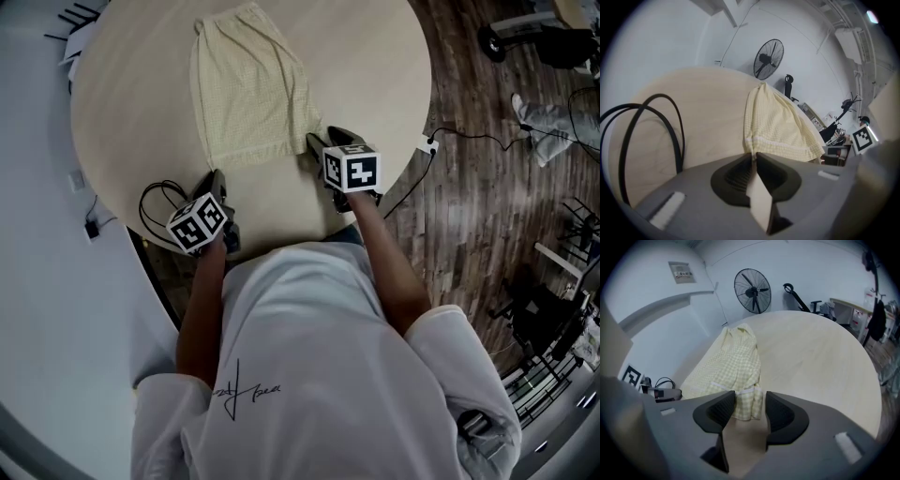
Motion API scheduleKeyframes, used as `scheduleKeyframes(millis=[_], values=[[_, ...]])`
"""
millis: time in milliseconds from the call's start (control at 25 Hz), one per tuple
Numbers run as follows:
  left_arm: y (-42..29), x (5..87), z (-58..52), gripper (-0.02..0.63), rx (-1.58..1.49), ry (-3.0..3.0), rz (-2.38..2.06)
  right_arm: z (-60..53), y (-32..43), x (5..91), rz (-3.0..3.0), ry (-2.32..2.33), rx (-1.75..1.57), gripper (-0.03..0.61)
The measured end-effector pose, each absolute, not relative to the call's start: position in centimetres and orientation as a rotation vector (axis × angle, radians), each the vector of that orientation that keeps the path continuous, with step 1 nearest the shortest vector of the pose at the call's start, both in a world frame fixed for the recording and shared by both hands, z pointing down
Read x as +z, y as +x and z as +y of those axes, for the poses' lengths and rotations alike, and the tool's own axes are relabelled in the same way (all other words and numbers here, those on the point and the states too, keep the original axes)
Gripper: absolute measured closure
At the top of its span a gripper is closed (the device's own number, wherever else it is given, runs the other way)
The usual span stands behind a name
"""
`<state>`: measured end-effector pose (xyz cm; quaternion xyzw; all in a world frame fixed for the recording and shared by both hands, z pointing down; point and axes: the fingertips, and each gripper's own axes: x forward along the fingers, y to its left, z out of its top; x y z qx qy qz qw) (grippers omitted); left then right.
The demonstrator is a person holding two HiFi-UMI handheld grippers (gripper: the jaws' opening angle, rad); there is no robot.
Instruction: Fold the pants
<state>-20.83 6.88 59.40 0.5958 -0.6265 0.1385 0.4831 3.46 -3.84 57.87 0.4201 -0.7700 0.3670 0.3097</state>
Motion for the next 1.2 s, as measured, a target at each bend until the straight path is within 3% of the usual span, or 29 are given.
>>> scheduleKeyframes(millis=[280, 400, 640, 1200], values=[[-20.7, 59.1, 6.8, 0.523, 0.319, 1.451, -1.52, -3.5, 3.2, 58.0, -2.024, 1.129, 0.89, 0.4], [-20.8, 59.1, 6.7, 0.525, 0.314, 1.45, -1.52, -3.6, 3.3, 57.9, -2.026, 1.122, 0.92, 0.472], [-20.9, 59.2, 6.7, 0.528, 0.286, 1.441, -1.511, -3.4, 3.7, 57.8, -2.029, 1.129, 0.981, 0.535], [-21.6, 57.6, 6.7, 0.531, 0.221, 1.468, -1.499, -2.7, 4.0, 56.6, -2.054, 1.087, 1.158, 0.545]])
